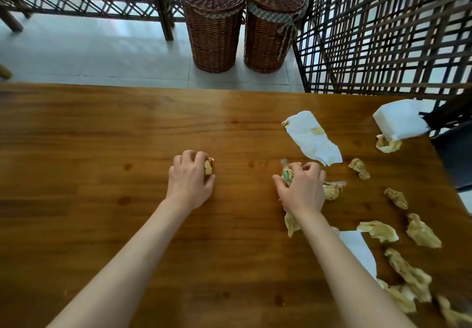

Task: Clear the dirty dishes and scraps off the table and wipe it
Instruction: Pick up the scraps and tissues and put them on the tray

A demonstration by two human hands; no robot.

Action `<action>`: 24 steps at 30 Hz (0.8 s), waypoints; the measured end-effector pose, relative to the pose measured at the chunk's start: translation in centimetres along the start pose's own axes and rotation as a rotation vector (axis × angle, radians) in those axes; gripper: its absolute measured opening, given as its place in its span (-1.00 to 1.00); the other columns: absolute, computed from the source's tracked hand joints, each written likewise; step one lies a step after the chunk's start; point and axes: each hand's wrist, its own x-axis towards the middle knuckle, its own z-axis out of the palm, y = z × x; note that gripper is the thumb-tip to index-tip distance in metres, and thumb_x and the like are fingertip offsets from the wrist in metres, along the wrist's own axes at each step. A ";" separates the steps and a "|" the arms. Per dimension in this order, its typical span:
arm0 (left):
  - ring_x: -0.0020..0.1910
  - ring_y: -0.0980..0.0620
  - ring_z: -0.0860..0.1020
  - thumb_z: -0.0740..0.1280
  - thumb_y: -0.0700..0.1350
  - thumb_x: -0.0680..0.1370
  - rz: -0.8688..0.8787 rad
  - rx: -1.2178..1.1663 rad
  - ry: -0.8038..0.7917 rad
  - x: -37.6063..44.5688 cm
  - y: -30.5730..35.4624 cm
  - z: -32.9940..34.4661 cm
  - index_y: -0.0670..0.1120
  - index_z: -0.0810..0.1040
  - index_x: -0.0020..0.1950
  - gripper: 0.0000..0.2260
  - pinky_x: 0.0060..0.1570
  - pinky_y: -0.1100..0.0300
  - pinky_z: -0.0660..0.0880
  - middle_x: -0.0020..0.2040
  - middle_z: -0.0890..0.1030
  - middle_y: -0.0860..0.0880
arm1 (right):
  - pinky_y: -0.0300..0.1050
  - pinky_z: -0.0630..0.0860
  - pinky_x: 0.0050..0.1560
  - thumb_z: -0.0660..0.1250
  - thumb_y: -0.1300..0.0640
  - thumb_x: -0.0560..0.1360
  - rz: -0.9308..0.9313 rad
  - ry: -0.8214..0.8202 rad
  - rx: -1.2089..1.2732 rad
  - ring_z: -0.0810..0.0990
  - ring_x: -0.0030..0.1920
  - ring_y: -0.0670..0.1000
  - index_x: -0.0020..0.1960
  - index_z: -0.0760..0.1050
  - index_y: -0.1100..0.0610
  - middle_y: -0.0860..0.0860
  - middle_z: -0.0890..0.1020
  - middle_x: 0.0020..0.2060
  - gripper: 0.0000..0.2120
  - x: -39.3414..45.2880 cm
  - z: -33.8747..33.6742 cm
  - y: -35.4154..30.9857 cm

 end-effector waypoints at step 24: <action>0.01 -0.05 0.41 0.33 -0.34 0.49 0.083 -0.328 0.064 -8.3 1.9 -2.6 -0.13 0.39 0.18 -0.70 -0.12 0.17 0.40 0.05 0.46 -0.17 | -0.25 0.42 -0.08 0.27 0.17 0.50 -0.011 0.121 0.346 0.49 0.05 0.01 0.31 0.43 0.11 0.08 0.51 0.08 -0.62 -4.6 -5.6 1.7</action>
